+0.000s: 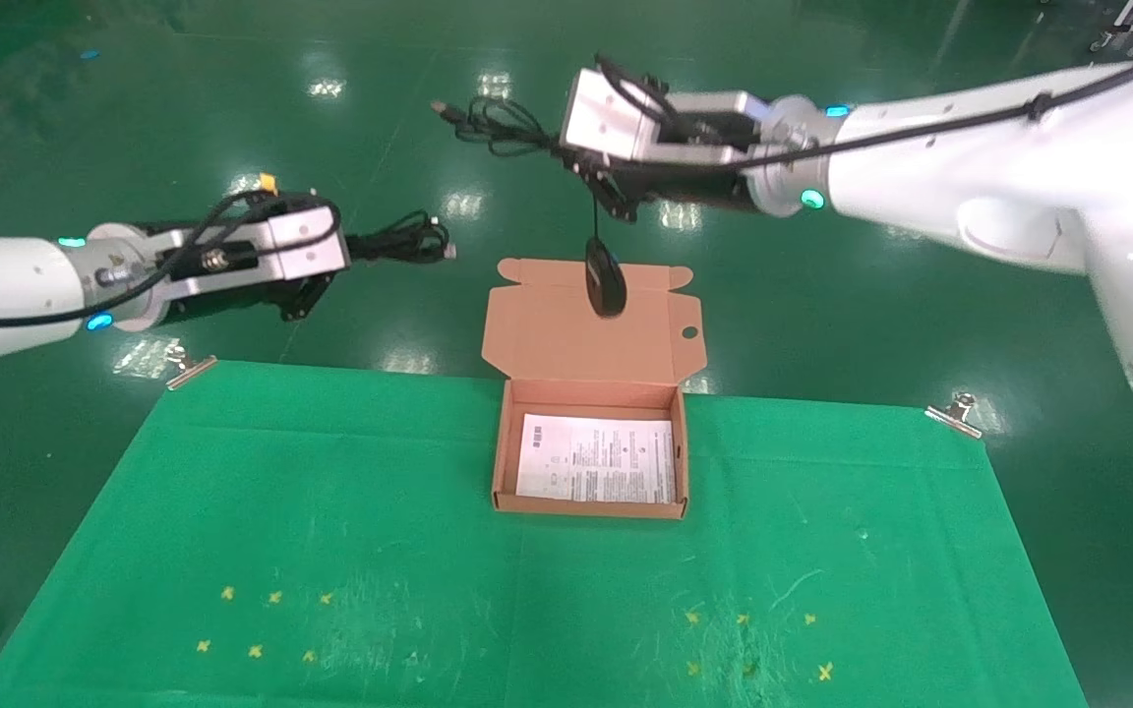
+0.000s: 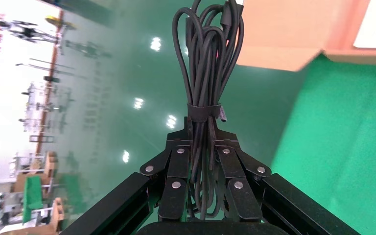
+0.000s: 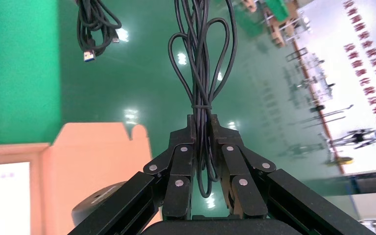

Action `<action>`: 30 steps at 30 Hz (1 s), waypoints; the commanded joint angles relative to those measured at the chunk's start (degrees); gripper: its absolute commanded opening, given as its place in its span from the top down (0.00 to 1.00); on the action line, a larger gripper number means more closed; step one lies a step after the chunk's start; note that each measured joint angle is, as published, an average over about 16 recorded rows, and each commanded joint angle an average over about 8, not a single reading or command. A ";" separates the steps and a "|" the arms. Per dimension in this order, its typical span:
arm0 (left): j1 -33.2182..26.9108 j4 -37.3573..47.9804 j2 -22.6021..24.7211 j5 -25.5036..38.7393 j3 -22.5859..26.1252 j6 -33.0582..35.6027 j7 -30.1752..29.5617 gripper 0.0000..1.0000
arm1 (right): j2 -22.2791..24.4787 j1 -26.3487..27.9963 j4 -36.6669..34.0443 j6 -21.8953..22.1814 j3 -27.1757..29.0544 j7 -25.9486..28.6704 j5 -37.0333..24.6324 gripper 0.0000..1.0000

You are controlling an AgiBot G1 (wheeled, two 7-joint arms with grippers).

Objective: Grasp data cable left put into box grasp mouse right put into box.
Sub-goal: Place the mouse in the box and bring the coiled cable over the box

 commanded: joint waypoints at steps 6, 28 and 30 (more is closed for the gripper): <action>1.51 -2.37 -2.87 1.85 0.95 2.50 -2.56 1.00 | -0.76 -2.85 -0.53 0.74 -2.04 0.99 0.29 1.00; 2.97 -8.80 -5.30 9.72 1.98 3.78 -12.82 1.00 | -1.59 -9.63 3.21 7.93 -17.39 9.24 9.36 1.00; 3.01 -9.00 -5.33 9.92 2.00 3.80 -13.10 1.00 | -1.58 -10.10 2.66 8.77 -18.87 10.93 10.41 1.00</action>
